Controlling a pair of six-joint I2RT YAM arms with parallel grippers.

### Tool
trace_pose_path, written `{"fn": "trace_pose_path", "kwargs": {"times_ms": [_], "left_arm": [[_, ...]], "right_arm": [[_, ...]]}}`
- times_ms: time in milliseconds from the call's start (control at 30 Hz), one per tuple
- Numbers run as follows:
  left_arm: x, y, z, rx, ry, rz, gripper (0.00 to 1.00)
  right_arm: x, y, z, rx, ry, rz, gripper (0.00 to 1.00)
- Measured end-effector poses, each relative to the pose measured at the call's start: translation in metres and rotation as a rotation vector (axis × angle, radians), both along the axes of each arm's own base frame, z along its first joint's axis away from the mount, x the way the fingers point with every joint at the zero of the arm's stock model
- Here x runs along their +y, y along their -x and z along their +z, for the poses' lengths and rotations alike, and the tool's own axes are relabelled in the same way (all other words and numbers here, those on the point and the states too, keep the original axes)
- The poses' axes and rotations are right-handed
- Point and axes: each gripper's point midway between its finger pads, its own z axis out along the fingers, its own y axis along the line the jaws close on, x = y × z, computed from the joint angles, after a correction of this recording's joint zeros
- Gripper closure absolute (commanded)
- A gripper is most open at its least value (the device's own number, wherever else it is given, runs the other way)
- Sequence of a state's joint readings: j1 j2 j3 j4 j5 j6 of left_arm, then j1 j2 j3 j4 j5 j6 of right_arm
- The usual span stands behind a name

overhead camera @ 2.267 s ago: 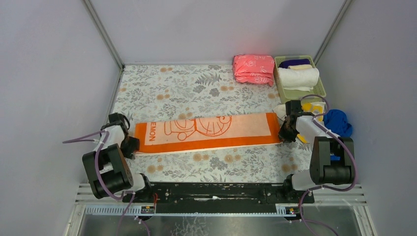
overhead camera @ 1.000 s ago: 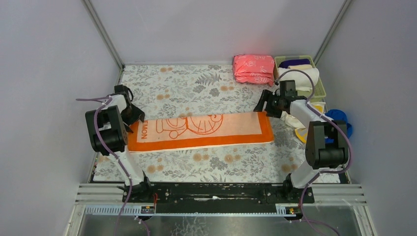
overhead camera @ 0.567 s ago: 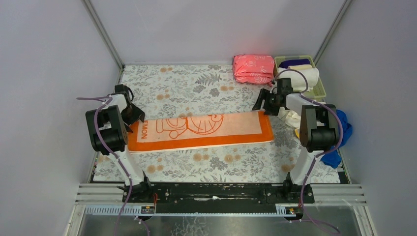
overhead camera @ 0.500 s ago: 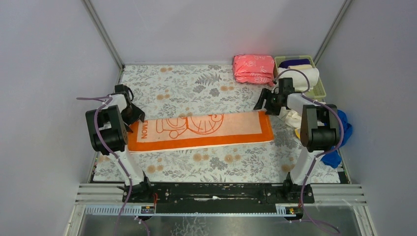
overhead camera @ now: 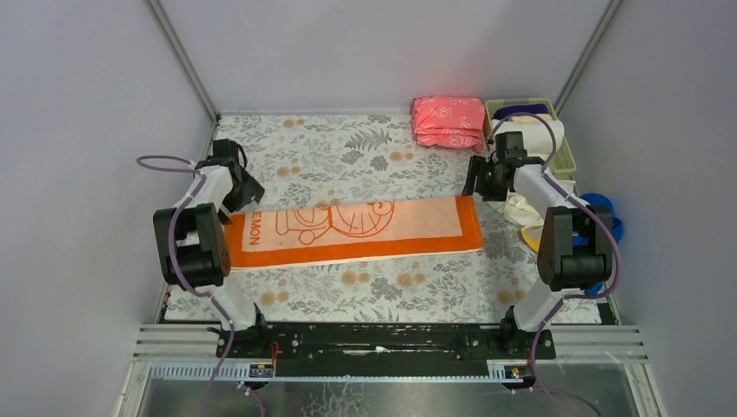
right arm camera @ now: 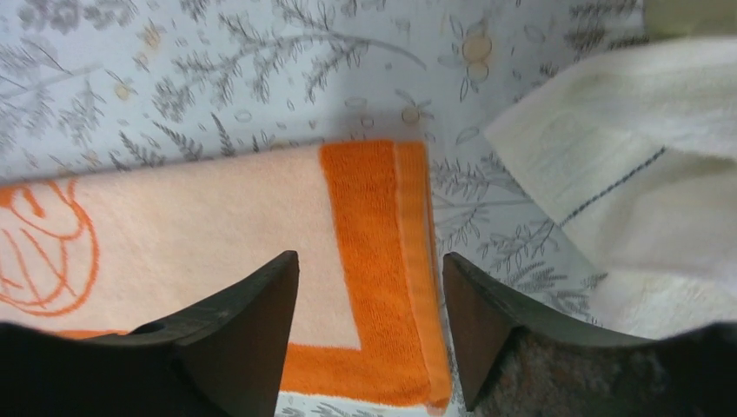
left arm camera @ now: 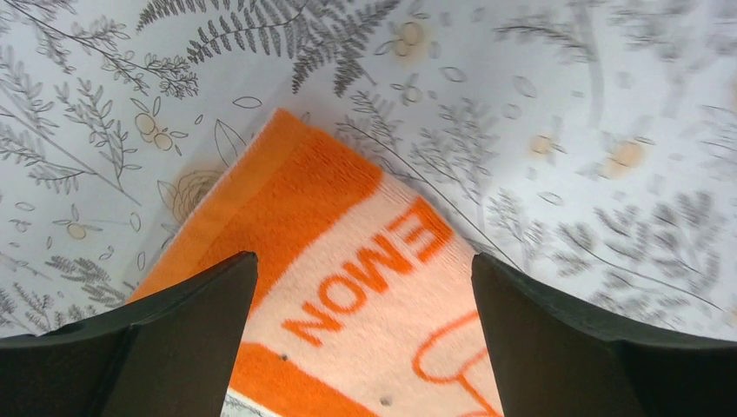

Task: Roll the towels
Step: Fold the towel at the center of the board.

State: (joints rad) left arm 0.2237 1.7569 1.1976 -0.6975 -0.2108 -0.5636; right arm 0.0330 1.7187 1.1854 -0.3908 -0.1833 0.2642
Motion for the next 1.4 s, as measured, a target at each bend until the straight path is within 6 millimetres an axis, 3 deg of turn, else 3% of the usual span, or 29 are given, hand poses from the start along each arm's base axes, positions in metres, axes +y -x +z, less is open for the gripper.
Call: {"fn": "trace_pose_path", "kwargs": {"times_ms": [233,433,567,667,900,1033,1267,1400], "left_arm": [[-0.030,-0.007,0.066,-0.185,-0.081,-0.098,0.00],[-0.068,0.009,0.090,-0.256,-0.116,-0.237,0.00],[-0.081,0.021,0.101,-0.297,-0.137,-0.295,0.00],[-0.084,0.022,0.103,-0.303,-0.151,-0.314,0.00],[-0.085,0.025,0.092,-0.270,-0.155,-0.335,0.00],[-0.086,0.025,0.093,-0.270,-0.158,-0.342,0.00],[-0.087,0.025,0.094,-0.274,-0.160,-0.348,0.00],[-0.088,0.024,0.095,-0.277,-0.160,-0.350,0.00]], "right_arm": [[-0.007,0.046,-0.026,0.142,0.105,0.036,0.44],[-0.011,0.054,-0.037,0.184,0.148,0.066,0.48],[-0.012,0.058,-0.050,0.225,0.158,0.088,0.50],[-0.010,0.061,-0.061,0.257,0.165,0.110,0.50],[-0.006,0.059,-0.064,0.303,0.226,0.155,0.53],[-0.004,0.059,-0.066,0.331,0.231,0.160,0.64],[0.004,0.062,-0.068,0.361,0.200,0.159,0.98],[0.003,0.059,-0.066,0.374,0.211,0.143,1.00]]}}
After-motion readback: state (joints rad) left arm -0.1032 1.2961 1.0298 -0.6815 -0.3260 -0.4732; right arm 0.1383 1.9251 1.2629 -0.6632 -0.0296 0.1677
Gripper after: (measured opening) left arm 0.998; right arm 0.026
